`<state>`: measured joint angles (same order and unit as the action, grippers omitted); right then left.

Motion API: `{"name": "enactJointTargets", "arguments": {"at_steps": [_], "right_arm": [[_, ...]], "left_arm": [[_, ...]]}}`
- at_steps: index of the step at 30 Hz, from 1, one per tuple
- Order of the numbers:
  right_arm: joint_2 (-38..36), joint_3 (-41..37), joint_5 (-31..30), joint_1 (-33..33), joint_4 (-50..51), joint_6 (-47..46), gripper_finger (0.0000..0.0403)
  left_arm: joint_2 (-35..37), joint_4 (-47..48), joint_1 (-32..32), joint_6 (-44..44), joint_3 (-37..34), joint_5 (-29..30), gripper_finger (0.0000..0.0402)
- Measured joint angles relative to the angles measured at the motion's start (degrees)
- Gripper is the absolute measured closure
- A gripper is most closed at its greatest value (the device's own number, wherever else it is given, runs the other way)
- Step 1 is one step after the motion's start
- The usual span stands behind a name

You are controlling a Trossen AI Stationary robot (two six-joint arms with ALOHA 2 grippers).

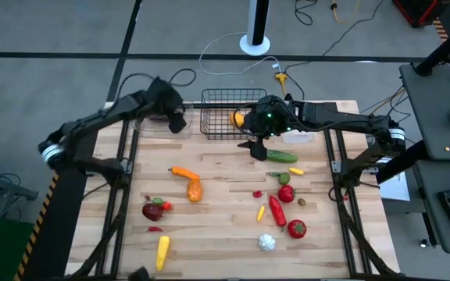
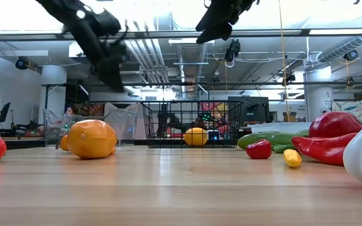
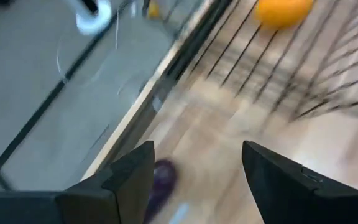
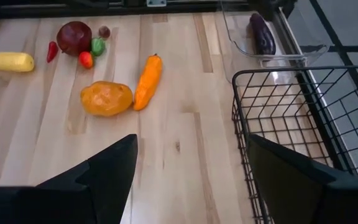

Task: Sort produce into baskets
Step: Put the cherry pepper into the white bin

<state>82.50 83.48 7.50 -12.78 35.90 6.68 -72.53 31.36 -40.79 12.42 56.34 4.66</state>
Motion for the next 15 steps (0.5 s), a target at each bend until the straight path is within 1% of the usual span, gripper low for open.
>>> {"name": "enactJointTargets", "arguments": {"at_steps": [3,7,11,15], "right_arm": [[0.00,-0.02,-0.03,0.35,-0.02,-1.93,0.0112],[0.00,-0.02,-0.03,1.47,-0.17,-3.99,0.0115],[0.00,-0.02,-0.04,2.80,-0.98,-5.88,0.0121],[0.15,-0.03,-0.17,4.39,-0.53,-9.29,0.0127]], "left_arm": [[7.38,-3.48,6.96,-5.27,-6.02,1.18,0.0177],[16.15,-8.43,18.39,-12.75,-12.80,5.29,0.0177],[21.41,-9.35,29.64,-18.80,-16.81,9.62,0.0177],[24.20,-9.84,38.89,-23.98,-18.82,12.99,0.0177]]}}
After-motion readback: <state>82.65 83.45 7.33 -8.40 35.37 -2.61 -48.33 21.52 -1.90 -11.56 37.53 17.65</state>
